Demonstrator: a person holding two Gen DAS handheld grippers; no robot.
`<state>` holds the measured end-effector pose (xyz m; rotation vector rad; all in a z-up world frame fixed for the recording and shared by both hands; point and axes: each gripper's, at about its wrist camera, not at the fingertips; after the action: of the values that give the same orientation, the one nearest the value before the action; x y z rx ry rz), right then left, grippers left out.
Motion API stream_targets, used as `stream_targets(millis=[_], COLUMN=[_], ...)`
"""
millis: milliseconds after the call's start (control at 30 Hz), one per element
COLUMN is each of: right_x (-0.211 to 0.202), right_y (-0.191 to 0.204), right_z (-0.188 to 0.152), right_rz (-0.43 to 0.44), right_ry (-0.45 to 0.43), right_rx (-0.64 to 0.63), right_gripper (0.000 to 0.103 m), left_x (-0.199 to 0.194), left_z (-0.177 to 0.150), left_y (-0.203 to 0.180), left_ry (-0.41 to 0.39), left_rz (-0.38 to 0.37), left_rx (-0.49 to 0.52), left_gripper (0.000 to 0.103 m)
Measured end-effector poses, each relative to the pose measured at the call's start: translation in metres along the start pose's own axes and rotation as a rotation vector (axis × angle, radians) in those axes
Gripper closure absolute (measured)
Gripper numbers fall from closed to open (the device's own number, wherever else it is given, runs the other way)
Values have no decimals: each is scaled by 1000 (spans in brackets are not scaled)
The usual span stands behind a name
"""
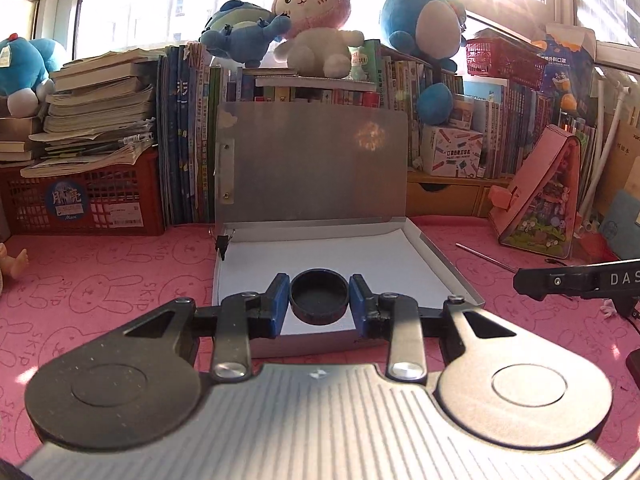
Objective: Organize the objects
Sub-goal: 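Carry the held black lids with both tools over the open silver box, then lower the lids into the silver box and open both tools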
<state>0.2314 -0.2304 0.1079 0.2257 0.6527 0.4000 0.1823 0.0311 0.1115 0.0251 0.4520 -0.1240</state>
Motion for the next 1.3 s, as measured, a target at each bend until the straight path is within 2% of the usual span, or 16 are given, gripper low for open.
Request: stream_targets(millis=[200, 333, 533, 767, 1067, 1300], right_x=[28, 55, 107, 165, 220, 242], right_y=[-11, -20, -26, -37, -47, -44], right_z=[19, 32, 58, 77, 79, 79], right_rz=[-14, -18, -33, -78, -112, -129], right_ry=[29, 60, 103, 130, 166, 174], right_rx=[25, 62, 84, 100, 80, 55], right_gripper=[65, 65, 65, 65, 65, 65], left_x=[41, 78, 139, 197, 244, 263], left_z=[14, 28, 42, 49, 47, 44], left_y=[9, 21, 37, 44, 51, 54], left_ry=[29, 65, 136, 181, 235, 262], left_rz=[14, -7, -17, 14, 48, 51], left_rx=[32, 15, -20, -3, 7, 27], left_gripper=[65, 65, 65, 65, 65, 65])
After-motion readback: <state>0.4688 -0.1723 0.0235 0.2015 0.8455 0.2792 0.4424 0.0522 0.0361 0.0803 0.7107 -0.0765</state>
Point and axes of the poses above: each gripper's, at about its wrist camera, not at the fingertips, and x roughly the way its jaws point, y to its left, z to its top, and after that the axes turned 4 degrees about x, right-handed
